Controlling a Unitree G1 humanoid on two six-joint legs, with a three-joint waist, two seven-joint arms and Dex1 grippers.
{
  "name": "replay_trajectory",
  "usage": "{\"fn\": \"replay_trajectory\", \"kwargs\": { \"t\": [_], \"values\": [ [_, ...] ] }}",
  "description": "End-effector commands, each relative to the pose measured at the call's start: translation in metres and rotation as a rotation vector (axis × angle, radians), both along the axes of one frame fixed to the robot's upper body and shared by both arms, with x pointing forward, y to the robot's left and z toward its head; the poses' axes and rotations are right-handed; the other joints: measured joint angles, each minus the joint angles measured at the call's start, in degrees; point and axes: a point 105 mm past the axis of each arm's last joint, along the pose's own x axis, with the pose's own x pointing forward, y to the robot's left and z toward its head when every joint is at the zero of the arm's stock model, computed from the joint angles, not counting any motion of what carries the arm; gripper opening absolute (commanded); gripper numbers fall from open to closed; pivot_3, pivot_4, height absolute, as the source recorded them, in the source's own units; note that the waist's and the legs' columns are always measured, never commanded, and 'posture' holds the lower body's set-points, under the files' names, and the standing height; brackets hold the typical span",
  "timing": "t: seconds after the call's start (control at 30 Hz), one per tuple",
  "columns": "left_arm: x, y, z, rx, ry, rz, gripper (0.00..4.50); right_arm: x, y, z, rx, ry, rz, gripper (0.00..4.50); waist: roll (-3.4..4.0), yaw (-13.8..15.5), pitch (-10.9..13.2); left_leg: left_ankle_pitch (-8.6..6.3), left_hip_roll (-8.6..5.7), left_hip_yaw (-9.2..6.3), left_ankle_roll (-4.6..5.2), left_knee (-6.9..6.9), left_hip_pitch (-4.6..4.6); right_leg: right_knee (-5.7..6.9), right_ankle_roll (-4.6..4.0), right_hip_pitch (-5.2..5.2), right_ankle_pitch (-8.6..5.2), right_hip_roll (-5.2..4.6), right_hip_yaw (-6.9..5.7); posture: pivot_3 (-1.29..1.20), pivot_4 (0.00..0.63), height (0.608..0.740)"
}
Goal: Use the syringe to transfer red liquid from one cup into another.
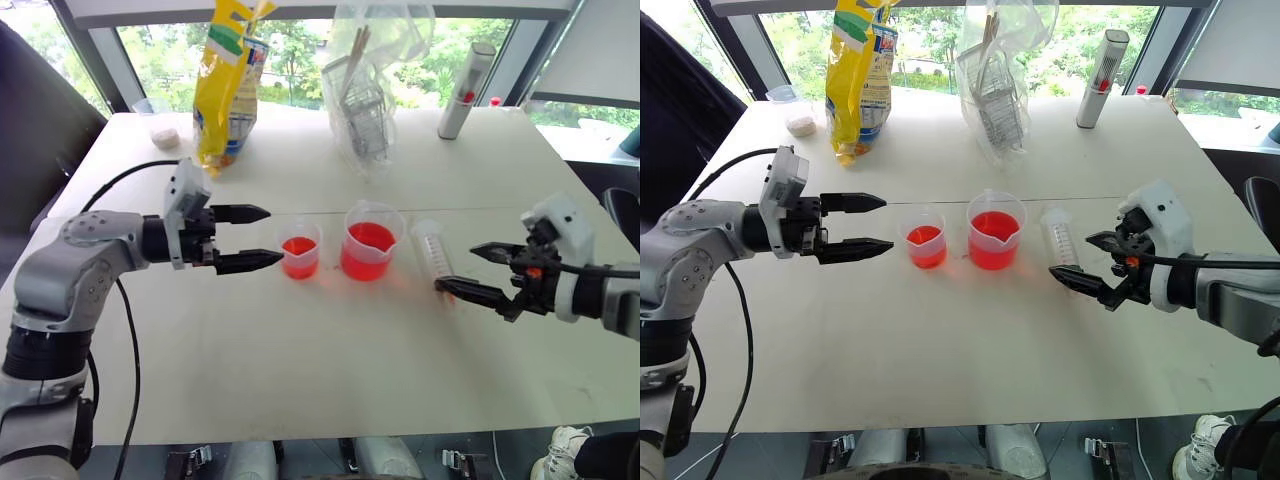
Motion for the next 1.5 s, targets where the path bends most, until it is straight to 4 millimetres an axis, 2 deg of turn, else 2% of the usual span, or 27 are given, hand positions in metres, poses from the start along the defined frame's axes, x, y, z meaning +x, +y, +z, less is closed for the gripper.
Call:
{"fn": "replay_trajectory", "kwargs": {
  "t": [0.03, 0.17, 0.33, 0.53, 0.8, 1.17, 1.27, 1.37, 1.4, 1.5],
  "values": [
    [-0.003, -0.004, 0.008, -0.004, -0.052, -0.017, 4.50, 0.010, -0.010, 0.011, -0.024, -0.020, -0.049, 4.43, 0.00, 0.00, 0.00, 0.00, 0.00, 0.00, 0.00, 0.00, 0.00, 0.00, 0.00, 0.00, 0.00, 0.00, 0.00, 0.00, 0.150, 0.739],
    [-0.003, -0.005, 0.006, -0.006, -0.052, -0.016, 4.50, 0.021, -0.019, 0.010, -0.043, 0.035, -0.104, 4.43, 0.00, -0.02, 0.00, 0.00, 0.00, 0.00, 0.00, -0.01, 0.01, 0.00, -0.01, -0.01, 0.00, -0.01, 0.01, 0.00, 0.150, 0.739],
    [0.000, -0.008, 0.005, -0.001, -0.056, -0.024, 4.50, 0.046, -0.027, 0.003, -0.048, 0.163, -0.196, 4.43, 0.02, -0.13, 0.01, 0.00, 0.01, 0.06, 0.00, -0.01, 0.03, 0.00, -0.02, -0.03, 0.00, -0.01, 0.05, 0.00, 0.150, 0.739],
    [0.004, -0.013, 0.004, -0.008, -0.066, -0.028, 4.50, 0.078, -0.026, -0.021, -0.086, 0.307, -0.241, 4.43, 0.02, -0.05, 0.00, 0.00, 0.01, 0.10, 0.01, -0.03, -0.03, 0.00, -0.03, -0.11, 0.00, 0.00, 0.08, 0.00, 0.150, 0.739],
    [0.003, -0.016, 0.002, -0.019, -0.079, -0.010, 4.50, 0.115, -0.021, -0.046, -0.106, 0.395, -0.230, 4.43, 0.04, -0.09, 0.02, -0.01, 0.00, 0.16, 0.02, -0.01, -0.07, 0.00, -0.02, -0.17, 0.01, 0.01, 0.09, 0.00, 0.150, 0.739],
    [-0.004, -0.013, 0.002, -0.024, -0.097, 0.034, 4.50, 0.139, -0.005, -0.070, -0.133, 0.522, -0.249, 4.43, 0.06, -0.10, 0.01, -0.01, 0.00, 0.14, 0.02, 0.03, -0.06, 0.11, -0.03, -0.19, 0.02, 0.03, 0.08, 0.00, 0.150, 0.739],
    [-0.005, -0.013, 0.002, -0.024, -0.101, 0.041, 4.50, 0.144, -0.002, -0.076, -0.175, 0.528, -0.242, 3.13, 0.06, -0.15, 0.00, -0.01, -0.02, 0.15, 0.02, 0.08, -0.05, 0.12, -0.03, -0.16, 0.03, 0.03, 0.07, 0.00, 0.150, 0.739],
    [-0.006, -0.012, 0.002, -0.026, -0.104, 0.047, 4.50, 0.145, 0.002, -0.080, -0.191, 0.541, -0.236, 1.56, 0.01, -0.23, -0.04, -0.01, -0.02, 0.15, 0.02, 0.09, -0.02, 0.14, -0.03, -0.14, 0.03, 0.03, 0.07, 0.00, 0.150, 0.739],
    [-0.006, -0.013, 0.002, -0.026, -0.105, 0.048, 4.50, 0.146, 0.003, -0.082, -0.196, 0.544, -0.231, 1.40, -0.03, -0.26, -0.06, -0.01, -0.02, 0.15, 0.02, 0.09, 0.02, 0.15, -0.04, -0.11, 0.04, 0.03, 0.07, 0.00, 0.150, 0.739],
    [-0.005, -0.014, 0.001, -0.028, -0.108, 0.051, 4.50, 0.145, 0.004, -0.083, -0.198, 0.551, -0.225, 1.40, -0.03, -0.26, -0.06, -0.01, -0.02, 0.15, 0.01, 0.11, 0.07, 0.17, -0.07, -0.07, 0.06, 0.04, 0.06, 0.00, 0.150, 0.739]
  ]
}}
